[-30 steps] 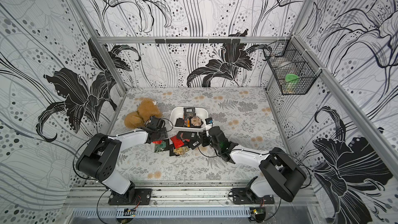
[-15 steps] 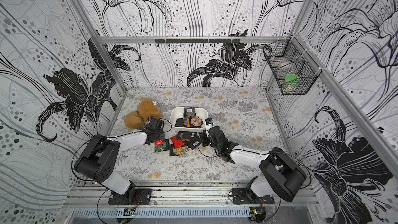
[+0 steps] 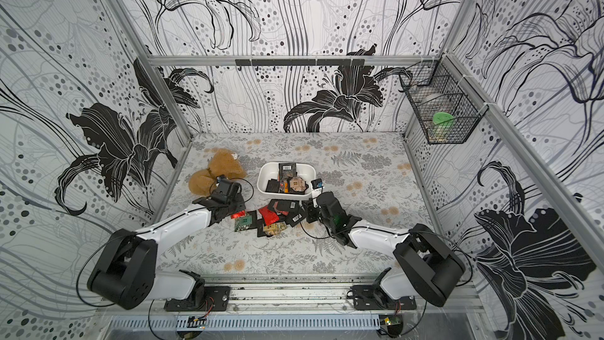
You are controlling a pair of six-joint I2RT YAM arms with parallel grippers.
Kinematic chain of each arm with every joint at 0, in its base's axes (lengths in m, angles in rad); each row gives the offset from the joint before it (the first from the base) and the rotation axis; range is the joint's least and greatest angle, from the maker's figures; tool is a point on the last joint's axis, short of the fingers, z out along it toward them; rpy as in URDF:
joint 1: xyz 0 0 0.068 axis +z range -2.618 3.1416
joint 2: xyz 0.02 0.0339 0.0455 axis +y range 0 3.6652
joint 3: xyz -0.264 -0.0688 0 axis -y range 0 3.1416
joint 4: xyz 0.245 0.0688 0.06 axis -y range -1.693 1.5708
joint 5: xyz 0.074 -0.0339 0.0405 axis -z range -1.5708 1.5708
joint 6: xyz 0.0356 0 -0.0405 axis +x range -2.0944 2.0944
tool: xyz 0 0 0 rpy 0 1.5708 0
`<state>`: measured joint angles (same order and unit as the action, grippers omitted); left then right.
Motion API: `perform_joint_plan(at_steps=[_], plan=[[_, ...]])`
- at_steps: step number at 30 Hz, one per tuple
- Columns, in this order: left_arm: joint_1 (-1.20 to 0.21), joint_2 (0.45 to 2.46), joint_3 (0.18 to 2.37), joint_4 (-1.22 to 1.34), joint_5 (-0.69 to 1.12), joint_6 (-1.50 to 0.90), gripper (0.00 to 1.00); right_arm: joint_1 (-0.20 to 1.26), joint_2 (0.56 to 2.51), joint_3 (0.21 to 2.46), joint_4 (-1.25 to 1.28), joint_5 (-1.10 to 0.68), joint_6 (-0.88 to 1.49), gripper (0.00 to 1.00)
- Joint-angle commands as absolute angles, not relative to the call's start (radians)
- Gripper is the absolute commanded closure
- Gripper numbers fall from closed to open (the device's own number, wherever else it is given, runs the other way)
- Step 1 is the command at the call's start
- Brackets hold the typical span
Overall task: Put the tea bags into the storage box
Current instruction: Pick up the tea bag from the center of the board, then place the tea bag in the storage box.
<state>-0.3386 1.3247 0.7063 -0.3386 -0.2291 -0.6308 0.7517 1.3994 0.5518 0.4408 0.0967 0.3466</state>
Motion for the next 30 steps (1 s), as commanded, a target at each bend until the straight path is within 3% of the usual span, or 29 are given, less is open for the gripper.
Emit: perform_joint_plan(at_steps=[1,6,10,18,25,30], plan=[[-0.337,1.183,0.693,-0.343,-0.237,-0.662,0.64,0.755,1.379,0.571,0.434,0.12,0.33,0.64],[-0.342,1.029,0.711,-0.276,-0.143,-0.695,0.64,0.755,1.375,0.565,0.44,0.14,0.333,0.64],[-0.398,1.074,0.805,-0.257,-0.126,-0.715,0.65,0.755,1.368,0.562,0.444,0.159,0.33,0.64],[-0.626,1.453,1.114,-0.188,-0.203,-0.694,0.65,0.755,1.345,0.551,0.449,0.181,0.323,0.64],[-0.633,1.778,1.384,-0.286,-0.243,-0.686,0.69,0.755,1.32,0.54,0.448,0.192,0.315,0.64],[-0.63,1.884,1.473,-0.352,-0.222,-0.677,0.63,0.756,1.31,0.54,0.445,0.187,0.311,0.64]])
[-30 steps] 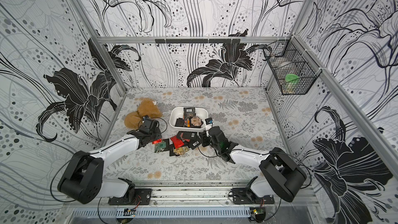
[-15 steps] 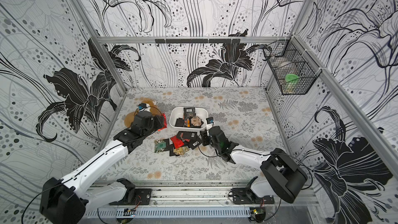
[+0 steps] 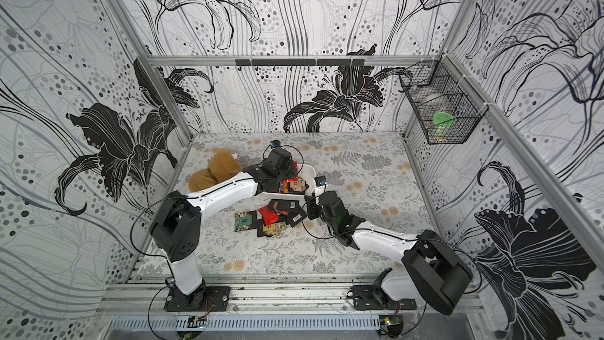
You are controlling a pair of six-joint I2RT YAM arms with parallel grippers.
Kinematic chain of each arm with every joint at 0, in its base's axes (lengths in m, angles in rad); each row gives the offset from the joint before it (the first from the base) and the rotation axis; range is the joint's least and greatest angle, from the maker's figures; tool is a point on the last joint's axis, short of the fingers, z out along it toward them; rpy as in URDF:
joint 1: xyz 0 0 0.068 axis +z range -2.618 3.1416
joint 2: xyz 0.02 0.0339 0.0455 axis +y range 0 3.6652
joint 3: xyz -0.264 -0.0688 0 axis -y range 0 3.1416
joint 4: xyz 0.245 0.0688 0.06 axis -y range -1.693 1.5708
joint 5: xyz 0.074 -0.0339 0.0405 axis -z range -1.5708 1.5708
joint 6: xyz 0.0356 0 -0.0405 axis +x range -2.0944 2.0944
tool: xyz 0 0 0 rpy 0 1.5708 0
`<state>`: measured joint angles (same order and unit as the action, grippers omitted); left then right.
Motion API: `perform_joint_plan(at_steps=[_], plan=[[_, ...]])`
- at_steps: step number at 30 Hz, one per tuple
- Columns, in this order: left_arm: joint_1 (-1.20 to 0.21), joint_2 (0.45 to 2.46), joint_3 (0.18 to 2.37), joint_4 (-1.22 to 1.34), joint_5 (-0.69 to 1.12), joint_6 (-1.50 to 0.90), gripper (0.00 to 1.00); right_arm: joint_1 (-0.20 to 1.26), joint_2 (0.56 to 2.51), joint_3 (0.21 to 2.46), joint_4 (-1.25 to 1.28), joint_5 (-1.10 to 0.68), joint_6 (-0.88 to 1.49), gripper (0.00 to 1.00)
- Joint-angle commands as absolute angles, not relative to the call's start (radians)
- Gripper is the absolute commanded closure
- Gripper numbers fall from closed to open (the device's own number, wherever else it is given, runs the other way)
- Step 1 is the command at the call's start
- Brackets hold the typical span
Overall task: Put the tea bags into the storage box
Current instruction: Place the tea bag in the storage box, then pick up the tea bag from the center of the board.
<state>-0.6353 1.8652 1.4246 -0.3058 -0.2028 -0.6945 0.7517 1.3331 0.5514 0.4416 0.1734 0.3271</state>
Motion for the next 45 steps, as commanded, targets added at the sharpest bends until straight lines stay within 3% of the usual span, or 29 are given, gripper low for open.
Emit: perform_joint_plan(at_steps=[1,6,10,19,23,32,35,45], plan=[[-0.63,1.889,1.473,-0.353,-0.227,-0.675,0.6,0.755,1.312,0.539,0.445,0.187,0.311,0.64],[-0.605,1.87,1.453,-0.388,-0.299,-0.689,0.25,0.755,1.316,0.54,0.445,0.18,0.315,0.64],[-0.586,1.776,1.366,-0.36,-0.33,-0.725,0.17,0.755,1.315,0.545,0.437,0.184,0.316,0.64],[-0.635,1.488,0.939,-0.031,-0.116,-0.882,0.24,0.739,1.32,0.565,0.388,0.14,0.381,0.63],[-0.698,1.434,0.797,0.092,-0.096,-0.995,0.36,0.668,1.274,0.538,0.382,0.019,0.455,0.63],[-0.857,1.498,0.739,0.117,-0.178,-1.107,0.43,0.615,1.307,0.447,0.421,-0.254,0.559,0.63],[-0.87,1.552,0.725,0.161,-0.168,-1.149,0.47,0.608,1.342,0.454,0.452,-0.306,0.586,0.63],[-0.872,1.626,0.711,0.186,-0.174,-1.174,0.46,0.56,1.513,0.504,0.481,-0.466,0.629,0.65]])
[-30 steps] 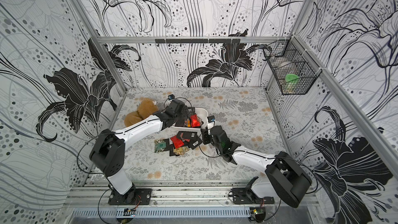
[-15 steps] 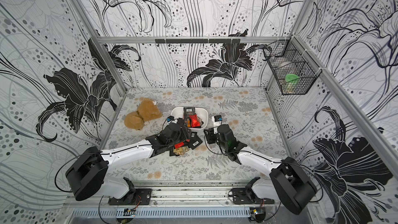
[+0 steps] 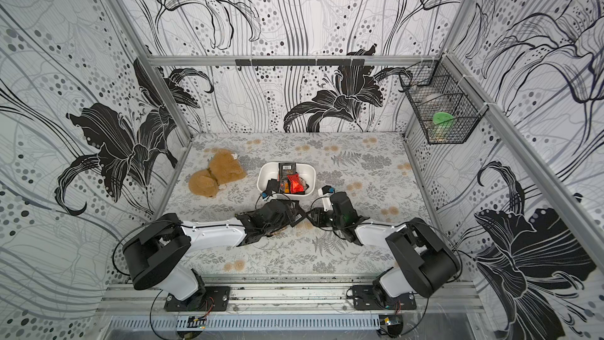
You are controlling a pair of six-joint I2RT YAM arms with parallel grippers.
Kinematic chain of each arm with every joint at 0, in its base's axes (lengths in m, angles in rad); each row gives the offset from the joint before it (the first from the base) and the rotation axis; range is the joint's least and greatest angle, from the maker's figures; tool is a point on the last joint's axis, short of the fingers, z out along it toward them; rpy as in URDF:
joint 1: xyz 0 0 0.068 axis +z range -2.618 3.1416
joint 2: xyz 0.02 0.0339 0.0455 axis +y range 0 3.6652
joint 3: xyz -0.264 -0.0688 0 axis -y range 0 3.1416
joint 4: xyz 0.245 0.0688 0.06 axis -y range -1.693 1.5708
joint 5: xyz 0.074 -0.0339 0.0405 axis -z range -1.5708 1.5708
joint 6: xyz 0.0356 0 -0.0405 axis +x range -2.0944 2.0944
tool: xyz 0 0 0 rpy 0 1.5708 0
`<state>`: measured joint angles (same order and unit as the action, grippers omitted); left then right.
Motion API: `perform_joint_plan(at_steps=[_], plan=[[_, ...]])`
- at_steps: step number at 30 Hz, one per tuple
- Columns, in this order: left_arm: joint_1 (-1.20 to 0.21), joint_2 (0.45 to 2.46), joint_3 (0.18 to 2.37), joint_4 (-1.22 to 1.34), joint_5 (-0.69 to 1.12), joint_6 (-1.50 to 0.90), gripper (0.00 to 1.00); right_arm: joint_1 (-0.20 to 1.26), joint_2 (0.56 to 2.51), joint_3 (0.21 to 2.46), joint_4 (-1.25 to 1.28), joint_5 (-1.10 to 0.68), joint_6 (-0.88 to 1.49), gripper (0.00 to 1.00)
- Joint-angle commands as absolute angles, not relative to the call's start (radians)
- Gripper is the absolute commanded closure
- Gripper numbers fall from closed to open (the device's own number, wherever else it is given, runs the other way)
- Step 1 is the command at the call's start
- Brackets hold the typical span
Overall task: Put the tea bags into the storage box
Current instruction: Pick up the tea bag from the center of the board.
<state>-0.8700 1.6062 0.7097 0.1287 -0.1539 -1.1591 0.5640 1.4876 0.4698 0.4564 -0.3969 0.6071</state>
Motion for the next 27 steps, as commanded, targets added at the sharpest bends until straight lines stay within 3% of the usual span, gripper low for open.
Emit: perform_joint_plan(at_steps=[1,16,21,27], plan=[[-0.873,1.632,0.716,0.181,-0.178,-1.176,0.46,0.561,1.517,0.505,0.48,-0.462,0.626,0.65],[-0.873,1.7,0.726,0.181,-0.195,-1.178,0.47,0.561,1.588,0.557,0.454,-0.467,0.61,0.68],[-0.872,1.701,0.722,0.181,-0.196,-1.179,0.47,0.56,1.519,0.544,0.384,-0.355,0.574,0.64],[-0.873,1.703,0.719,0.18,-0.205,-1.18,0.47,0.561,1.582,0.566,0.395,-0.403,0.593,0.64]])
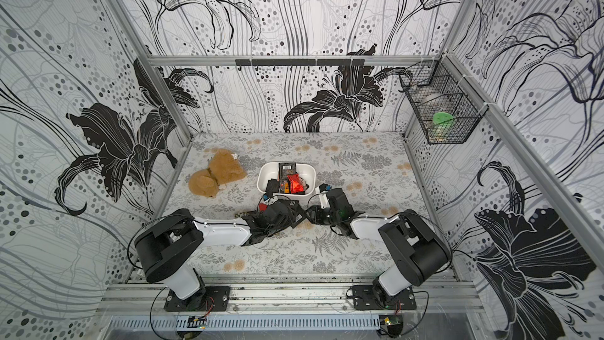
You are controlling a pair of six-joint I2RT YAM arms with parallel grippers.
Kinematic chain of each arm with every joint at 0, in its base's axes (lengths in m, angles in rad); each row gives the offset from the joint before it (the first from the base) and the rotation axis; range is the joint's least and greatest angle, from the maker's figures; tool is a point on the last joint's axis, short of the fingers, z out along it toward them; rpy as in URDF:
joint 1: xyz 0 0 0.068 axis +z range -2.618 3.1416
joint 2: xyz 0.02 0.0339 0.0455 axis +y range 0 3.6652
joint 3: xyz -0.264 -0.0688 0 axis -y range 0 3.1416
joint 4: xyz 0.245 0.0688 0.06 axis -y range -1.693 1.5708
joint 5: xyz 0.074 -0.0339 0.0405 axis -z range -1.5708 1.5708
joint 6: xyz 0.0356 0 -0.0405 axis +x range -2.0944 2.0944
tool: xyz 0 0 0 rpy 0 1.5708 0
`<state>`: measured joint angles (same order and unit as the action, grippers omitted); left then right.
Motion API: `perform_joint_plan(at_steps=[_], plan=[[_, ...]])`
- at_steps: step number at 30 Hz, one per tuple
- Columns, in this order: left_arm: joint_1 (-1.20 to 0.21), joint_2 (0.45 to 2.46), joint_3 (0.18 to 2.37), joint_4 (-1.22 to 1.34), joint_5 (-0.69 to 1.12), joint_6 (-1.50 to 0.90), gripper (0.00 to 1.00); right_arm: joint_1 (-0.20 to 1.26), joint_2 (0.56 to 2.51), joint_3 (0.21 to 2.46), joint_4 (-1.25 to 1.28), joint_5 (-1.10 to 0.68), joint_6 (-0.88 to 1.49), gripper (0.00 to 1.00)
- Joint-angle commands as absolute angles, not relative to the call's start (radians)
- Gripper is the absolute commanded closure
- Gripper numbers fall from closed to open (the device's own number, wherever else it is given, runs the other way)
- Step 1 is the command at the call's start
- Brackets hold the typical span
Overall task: Put the tea bags into the storage box
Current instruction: Pick up the tea bag from the center of the board.
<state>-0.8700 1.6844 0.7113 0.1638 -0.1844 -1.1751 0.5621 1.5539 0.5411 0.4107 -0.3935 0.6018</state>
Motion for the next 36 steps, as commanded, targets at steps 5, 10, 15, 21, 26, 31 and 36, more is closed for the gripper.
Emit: perform_joint_plan(at_steps=[5,10,15,21,26,31,36], plan=[[-0.873,1.713,0.718,0.187,-0.197,-1.181,0.47,0.561,1.6,0.574,0.41,-0.426,0.597,0.67],[-0.873,1.714,0.719,0.186,-0.198,-1.183,0.47,0.561,1.609,0.576,0.415,-0.44,0.598,0.68],[-0.872,1.72,0.718,0.189,-0.195,-1.185,0.47,0.561,1.628,0.58,0.426,-0.459,0.606,0.69],[-0.874,1.727,0.72,0.192,-0.189,-1.184,0.47,0.561,1.628,0.575,0.456,-0.489,0.607,0.75],[-0.873,1.732,0.721,0.196,-0.186,-1.183,0.47,0.563,1.62,0.559,0.511,-0.525,0.615,0.78],[-0.874,1.738,0.723,0.204,-0.175,-1.181,0.47,0.563,1.625,0.554,0.537,-0.539,0.621,0.78],[-0.874,1.737,0.717,0.214,-0.173,-1.182,0.47,0.563,1.657,0.574,0.518,-0.542,0.621,0.76]])
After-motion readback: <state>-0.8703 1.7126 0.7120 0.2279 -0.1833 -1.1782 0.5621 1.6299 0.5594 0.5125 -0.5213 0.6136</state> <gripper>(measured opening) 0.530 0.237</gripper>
